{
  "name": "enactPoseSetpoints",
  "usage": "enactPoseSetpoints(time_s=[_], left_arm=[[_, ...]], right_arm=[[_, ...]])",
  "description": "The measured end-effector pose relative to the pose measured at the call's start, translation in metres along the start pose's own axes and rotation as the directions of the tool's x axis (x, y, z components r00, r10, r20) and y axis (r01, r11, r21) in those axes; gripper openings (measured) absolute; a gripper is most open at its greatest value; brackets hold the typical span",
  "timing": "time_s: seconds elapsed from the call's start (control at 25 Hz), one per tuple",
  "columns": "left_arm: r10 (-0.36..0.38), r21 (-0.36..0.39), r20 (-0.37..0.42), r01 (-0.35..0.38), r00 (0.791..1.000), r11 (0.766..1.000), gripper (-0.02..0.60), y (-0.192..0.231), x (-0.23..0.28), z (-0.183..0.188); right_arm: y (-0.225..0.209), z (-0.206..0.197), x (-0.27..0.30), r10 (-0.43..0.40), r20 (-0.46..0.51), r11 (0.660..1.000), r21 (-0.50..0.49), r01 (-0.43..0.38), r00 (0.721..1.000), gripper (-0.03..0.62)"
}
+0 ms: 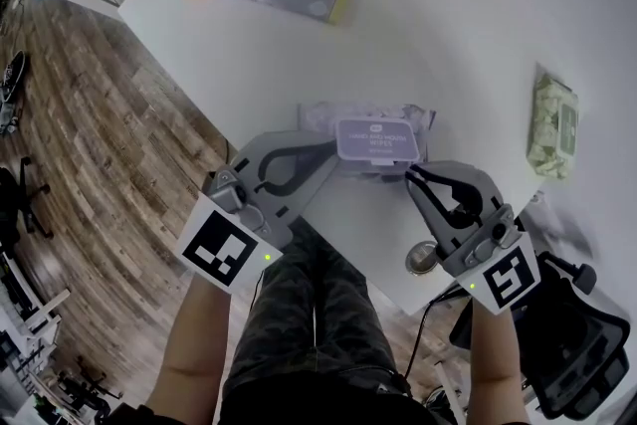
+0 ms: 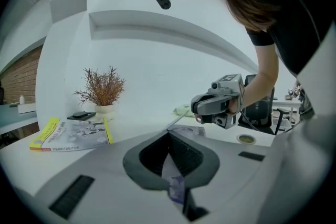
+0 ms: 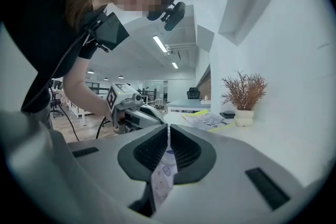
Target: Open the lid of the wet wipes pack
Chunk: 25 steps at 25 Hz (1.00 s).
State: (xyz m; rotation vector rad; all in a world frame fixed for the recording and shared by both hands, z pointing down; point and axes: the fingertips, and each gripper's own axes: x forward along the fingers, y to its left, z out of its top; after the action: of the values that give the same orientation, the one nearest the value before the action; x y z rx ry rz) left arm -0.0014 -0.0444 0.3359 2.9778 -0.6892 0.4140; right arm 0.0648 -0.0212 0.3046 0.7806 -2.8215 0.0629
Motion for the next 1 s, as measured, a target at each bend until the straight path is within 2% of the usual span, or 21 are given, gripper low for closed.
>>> enactPoseSetpoints(time_s=[1.0], left_arm=[[0.031, -0.065, 0.029, -0.029, 0.999, 0.997, 0.012, 0.013, 0.003, 0.006]], right_arm=[[-0.029, -0.009, 0.014, -0.116, -0.004, 0.993, 0.015, 0.116, 0.993, 0.025]])
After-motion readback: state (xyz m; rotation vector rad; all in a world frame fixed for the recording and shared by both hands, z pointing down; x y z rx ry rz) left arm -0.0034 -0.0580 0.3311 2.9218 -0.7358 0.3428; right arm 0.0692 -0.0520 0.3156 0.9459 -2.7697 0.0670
